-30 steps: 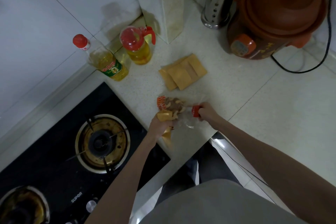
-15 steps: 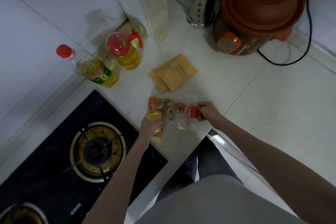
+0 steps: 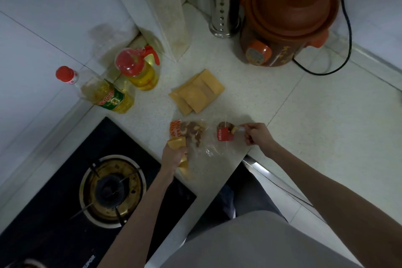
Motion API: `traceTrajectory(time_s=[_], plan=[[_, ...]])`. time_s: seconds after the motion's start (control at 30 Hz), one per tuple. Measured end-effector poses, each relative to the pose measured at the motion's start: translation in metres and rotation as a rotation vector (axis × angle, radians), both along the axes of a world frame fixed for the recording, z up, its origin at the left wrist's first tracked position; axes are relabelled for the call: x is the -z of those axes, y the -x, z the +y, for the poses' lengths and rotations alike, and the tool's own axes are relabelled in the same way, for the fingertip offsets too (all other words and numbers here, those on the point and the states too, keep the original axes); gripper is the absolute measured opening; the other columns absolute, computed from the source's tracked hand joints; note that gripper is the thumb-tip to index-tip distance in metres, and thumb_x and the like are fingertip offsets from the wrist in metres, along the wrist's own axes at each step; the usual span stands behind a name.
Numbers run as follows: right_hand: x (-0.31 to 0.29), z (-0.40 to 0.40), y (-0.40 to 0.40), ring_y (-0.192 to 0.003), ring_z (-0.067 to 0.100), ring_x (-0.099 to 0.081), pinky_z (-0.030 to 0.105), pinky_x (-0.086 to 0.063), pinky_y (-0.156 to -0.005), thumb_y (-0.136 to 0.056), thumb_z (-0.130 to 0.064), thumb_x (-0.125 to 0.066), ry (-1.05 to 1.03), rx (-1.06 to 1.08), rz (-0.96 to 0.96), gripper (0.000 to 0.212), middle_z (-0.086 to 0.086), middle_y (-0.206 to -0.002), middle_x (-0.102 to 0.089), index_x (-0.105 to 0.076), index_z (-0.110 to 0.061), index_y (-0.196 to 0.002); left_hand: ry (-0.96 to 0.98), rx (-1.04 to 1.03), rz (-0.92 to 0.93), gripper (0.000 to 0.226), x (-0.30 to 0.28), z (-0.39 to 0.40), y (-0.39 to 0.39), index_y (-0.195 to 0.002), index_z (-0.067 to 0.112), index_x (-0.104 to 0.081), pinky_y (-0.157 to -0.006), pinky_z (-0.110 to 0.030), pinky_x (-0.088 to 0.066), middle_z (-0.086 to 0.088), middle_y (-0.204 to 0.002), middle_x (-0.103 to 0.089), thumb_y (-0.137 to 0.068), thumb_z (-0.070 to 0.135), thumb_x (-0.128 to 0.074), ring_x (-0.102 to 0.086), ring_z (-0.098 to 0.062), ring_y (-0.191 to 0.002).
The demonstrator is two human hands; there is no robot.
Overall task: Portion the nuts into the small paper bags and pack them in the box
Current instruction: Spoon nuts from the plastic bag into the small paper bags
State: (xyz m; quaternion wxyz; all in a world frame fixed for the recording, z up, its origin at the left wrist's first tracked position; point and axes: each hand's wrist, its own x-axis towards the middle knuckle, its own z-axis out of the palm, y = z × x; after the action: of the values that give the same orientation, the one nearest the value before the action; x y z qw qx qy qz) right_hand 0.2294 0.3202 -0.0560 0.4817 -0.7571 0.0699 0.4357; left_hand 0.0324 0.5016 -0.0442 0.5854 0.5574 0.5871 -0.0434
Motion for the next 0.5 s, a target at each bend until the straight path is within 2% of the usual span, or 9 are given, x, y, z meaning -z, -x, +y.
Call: traceTrajectory(time_s=[0.13,0.33,0.37,0.43,0.5], plan=[[-0.003,-0.013,-0.006,-0.041,0.015,-0.037,0.021,-0.034,-0.039,-0.098,-0.001,-0.04,0.01,0.048,0.005,0.026,0.003,-0.054,-0.038,-0.065,0.006,-0.104,-0.008,0.01,-0.009,0.019,-0.003,-0.002,0.001,-0.082,0.022,-0.062,-0.06,-0.025,-0.045,0.003,-0.083,-0.065,-0.078,0.004,-0.067,-0.06,-0.013,-0.074],[-0.013,-0.035,-0.018,-0.045,0.017,-0.037,0.025,-0.036,-0.045,-0.099,-0.002,-0.04,0.029,0.078,0.001,0.027,0.004,-0.055,-0.04,-0.062,0.008,-0.108,-0.017,-0.045,-0.037,0.021,-0.004,-0.004,0.003,-0.087,0.013,-0.065,-0.06,-0.024,-0.049,-0.003,-0.082,-0.066,-0.075,-0.003,-0.068,-0.062,-0.021,-0.076],[-0.016,-0.038,-0.02,-0.045,0.018,-0.038,0.026,-0.036,-0.046,-0.099,-0.002,-0.04,0.03,0.075,-0.004,0.027,0.004,-0.055,-0.04,-0.062,0.009,-0.109,-0.019,-0.041,-0.024,0.023,-0.004,-0.005,0.004,-0.093,0.01,-0.065,-0.064,-0.028,-0.051,-0.006,-0.087,-0.066,-0.074,-0.003,-0.069,-0.063,-0.025,-0.082],[-0.025,-0.043,-0.024,-0.044,0.018,-0.039,0.027,-0.036,-0.047,-0.099,-0.002,-0.04,0.034,0.065,-0.021,0.027,0.004,-0.054,-0.04,-0.062,0.009,-0.109,-0.037,-0.013,0.033,0.042,-0.005,-0.007,0.005,-0.111,0.001,-0.059,-0.078,-0.041,-0.056,-0.016,-0.105,-0.064,-0.071,0.002,-0.073,-0.062,-0.033,-0.097],[-0.036,-0.047,-0.029,-0.043,0.017,-0.039,0.028,-0.036,-0.047,-0.099,-0.002,-0.039,0.036,0.051,-0.04,0.028,0.004,-0.054,-0.04,-0.063,0.008,-0.108,-0.131,0.066,0.082,0.055,-0.007,-0.009,0.004,-0.116,-0.006,-0.054,-0.085,-0.047,-0.055,-0.022,-0.12,-0.055,-0.068,0.005,-0.078,-0.058,-0.037,-0.104]])
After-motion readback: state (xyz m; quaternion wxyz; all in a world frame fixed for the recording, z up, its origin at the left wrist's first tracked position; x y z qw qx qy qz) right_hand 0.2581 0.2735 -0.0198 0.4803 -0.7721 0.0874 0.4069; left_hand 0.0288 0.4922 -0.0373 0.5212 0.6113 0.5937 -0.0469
